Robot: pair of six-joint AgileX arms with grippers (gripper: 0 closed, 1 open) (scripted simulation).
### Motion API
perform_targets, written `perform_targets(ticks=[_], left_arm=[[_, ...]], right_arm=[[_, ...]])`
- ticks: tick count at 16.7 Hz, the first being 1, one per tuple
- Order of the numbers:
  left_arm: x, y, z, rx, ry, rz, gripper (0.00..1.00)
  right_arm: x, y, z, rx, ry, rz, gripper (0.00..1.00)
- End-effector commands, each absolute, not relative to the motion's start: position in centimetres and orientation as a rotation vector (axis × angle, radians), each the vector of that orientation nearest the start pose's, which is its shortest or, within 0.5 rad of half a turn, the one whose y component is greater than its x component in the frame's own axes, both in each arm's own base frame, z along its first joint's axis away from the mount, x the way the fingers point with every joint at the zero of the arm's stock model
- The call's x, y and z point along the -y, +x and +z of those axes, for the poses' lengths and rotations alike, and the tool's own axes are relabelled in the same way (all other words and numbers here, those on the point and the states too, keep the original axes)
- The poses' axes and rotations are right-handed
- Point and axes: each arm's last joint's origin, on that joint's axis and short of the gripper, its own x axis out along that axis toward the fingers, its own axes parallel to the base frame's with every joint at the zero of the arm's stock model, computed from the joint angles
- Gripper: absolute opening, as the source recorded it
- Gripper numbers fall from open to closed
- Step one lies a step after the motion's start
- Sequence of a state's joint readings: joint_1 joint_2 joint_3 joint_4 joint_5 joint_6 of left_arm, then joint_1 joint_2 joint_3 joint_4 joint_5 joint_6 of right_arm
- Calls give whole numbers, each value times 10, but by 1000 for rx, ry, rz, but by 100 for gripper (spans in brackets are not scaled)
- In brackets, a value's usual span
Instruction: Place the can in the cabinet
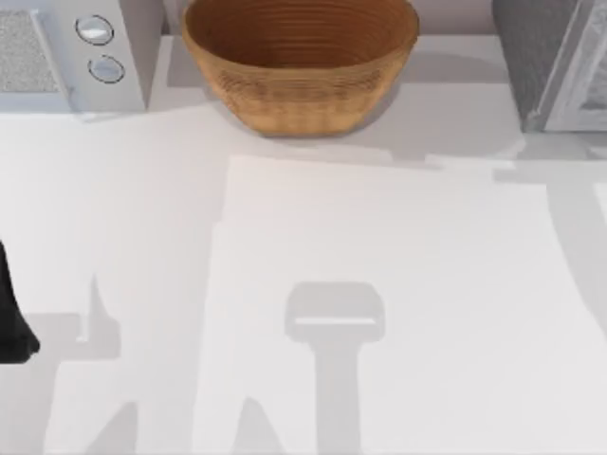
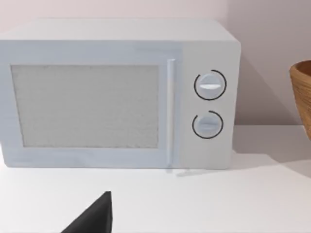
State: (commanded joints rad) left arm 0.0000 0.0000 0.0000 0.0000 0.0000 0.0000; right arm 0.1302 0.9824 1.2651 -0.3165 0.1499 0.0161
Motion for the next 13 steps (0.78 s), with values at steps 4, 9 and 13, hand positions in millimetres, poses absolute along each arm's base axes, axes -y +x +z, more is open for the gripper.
perform_targets(ticks=[4,9,13], left_arm=[[1,106,160,0,0,0,100],[1,106,160,0,0,0,100],[1,106,160,0,0,0,100]], right_arm=[[-36,228,482,-20,-1,-6,0],[-46,253,507,-4,1,1,0],[-48,256,510,-1,2,1,0]])
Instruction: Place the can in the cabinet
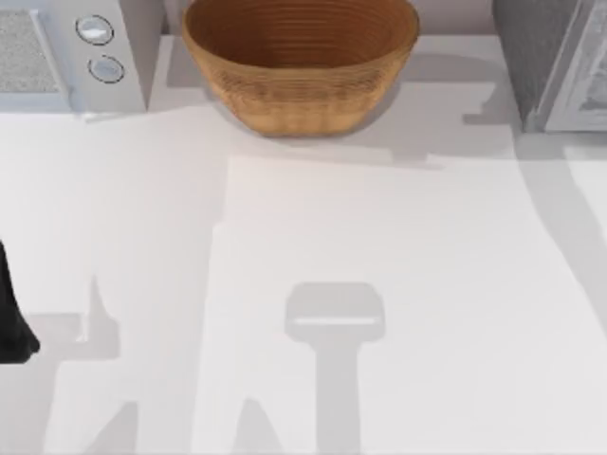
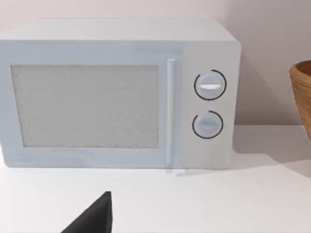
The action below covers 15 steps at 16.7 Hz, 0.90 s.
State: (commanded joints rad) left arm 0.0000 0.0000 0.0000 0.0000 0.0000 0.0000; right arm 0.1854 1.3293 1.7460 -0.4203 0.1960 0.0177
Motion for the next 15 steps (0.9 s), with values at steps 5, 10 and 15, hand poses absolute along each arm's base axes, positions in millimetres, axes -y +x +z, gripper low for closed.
perform_targets(ticks=[5,10,15], left_arm=[[1,106,160,0,0,0,100],[1,106,160,0,0,0,100],[1,106,160,0,0,0,100]], right_arm=[[-46,256,513,7,8,-2,0],[-46,275,531,29,16,-11,0],[-47,323,538,-2,3,-26,0]])
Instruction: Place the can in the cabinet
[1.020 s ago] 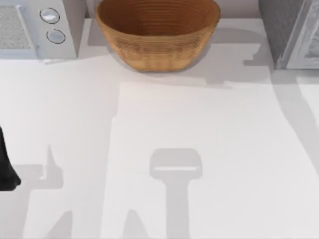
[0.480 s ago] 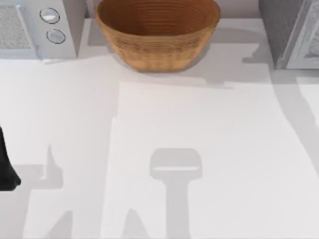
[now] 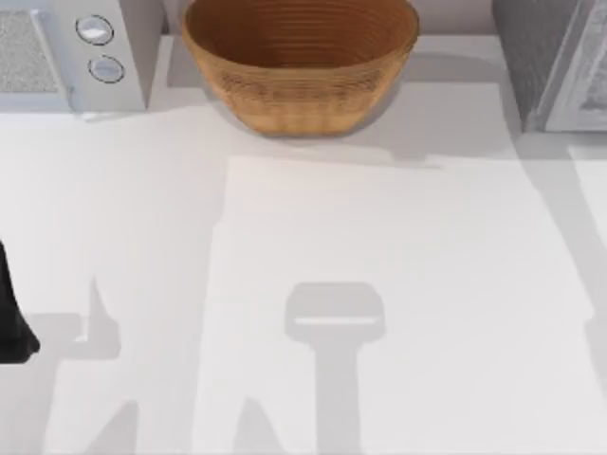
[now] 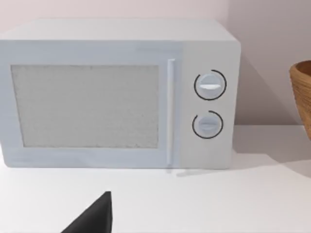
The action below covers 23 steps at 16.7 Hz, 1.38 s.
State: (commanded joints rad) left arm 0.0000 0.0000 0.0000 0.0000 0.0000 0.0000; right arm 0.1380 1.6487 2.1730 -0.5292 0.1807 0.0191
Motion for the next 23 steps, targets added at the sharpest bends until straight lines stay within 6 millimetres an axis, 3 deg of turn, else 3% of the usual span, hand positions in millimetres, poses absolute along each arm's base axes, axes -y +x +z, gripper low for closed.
perform_targets(ticks=[5,8,12,18,23], left_arm=[[1,106,160,0,0,0,100],[1,106,160,0,0,0,100],[1,106,160,0,0,0,100],[1,106,160,0,0,0,100],[1,106,160,0,0,0,100]], right_arm=[[-47,372,534,-30,0,-21,0],[-46,392,531,-27,2,-12,0],[-45,404,530,-5,4,-3,0],[-45,406,530,0,4,-2,0],[-45,406,530,0,4,-2,38]])
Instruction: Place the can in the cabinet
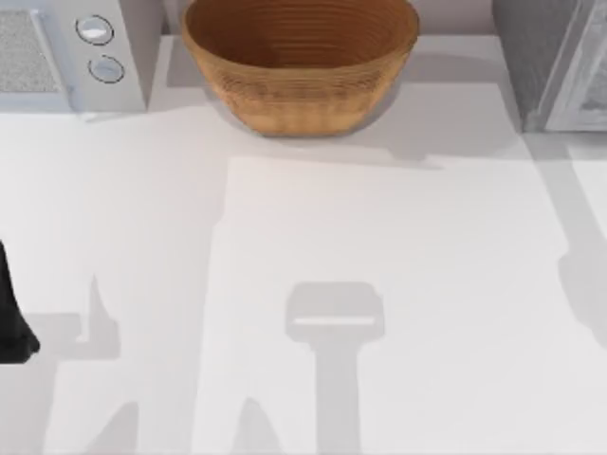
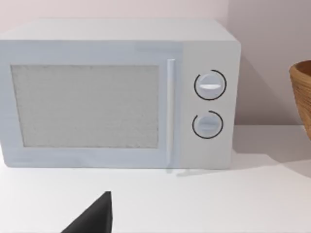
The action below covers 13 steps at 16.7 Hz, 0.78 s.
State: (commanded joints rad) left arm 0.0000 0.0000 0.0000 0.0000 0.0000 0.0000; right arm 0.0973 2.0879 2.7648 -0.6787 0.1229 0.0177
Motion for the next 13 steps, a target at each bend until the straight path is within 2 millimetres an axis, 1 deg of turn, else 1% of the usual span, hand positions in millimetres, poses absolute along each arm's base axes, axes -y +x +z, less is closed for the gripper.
perform_targets(ticks=[8,9,13], left_arm=[[1,106,160,0,0,0,100],[1,106,160,0,0,0,100],[1,106,160,0,0,0,100]], right_arm=[[-45,406,530,0,4,-2,98],[-45,406,530,0,4,-2,100],[-45,406,530,0,4,-2,100]])
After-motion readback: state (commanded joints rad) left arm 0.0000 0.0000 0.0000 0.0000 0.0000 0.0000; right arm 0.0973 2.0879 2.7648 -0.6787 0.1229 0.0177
